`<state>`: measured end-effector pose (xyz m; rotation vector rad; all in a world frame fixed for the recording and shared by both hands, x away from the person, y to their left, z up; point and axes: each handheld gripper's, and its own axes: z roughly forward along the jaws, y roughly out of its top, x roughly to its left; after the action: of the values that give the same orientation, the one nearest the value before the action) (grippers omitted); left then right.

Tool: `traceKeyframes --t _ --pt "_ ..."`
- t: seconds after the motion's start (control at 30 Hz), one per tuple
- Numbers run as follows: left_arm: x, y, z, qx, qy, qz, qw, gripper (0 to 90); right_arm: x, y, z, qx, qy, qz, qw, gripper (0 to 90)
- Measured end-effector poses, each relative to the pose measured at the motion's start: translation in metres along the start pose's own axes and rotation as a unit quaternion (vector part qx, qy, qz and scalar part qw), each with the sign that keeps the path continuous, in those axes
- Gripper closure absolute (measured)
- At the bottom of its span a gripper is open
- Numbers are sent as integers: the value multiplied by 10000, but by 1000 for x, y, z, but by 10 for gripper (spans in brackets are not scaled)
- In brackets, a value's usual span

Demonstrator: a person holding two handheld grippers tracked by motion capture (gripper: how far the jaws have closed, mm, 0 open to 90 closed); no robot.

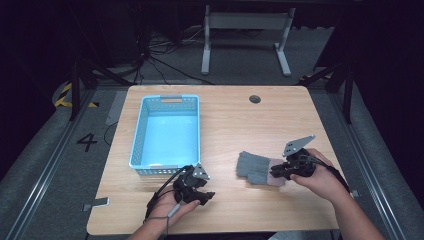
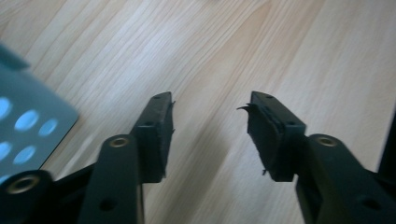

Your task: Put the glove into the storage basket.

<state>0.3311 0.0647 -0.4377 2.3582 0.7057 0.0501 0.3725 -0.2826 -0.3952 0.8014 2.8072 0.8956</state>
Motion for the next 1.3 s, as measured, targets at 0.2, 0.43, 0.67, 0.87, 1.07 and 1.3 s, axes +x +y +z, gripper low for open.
traceKeyframes --t 0.2,0.43,0.67,0.87,1.07,1.3 --pt "-10 14 5 20 -230 86 9997 715 -1 -16 -10 15 -164 169 9997 722" --pt "-11 36 20 -36 -240 26 9997 705 2 -30 -18 22 -254 295 9992 700" --pt "-10 57 41 49 -276 -152 9995 768 0 -38 -19 23 -262 374 9990 684" --pt "-6 65 48 -195 -162 -191 9995 651 -1 -40 -20 16 -242 362 9991 674" --pt "-3 66 57 -161 140 -106 9997 549 2 -45 -21 24 -273 384 9989 650" --pt "-2 69 66 -87 -9 -291 9995 577 6 -52 -15 134 -245 399 9988 635"
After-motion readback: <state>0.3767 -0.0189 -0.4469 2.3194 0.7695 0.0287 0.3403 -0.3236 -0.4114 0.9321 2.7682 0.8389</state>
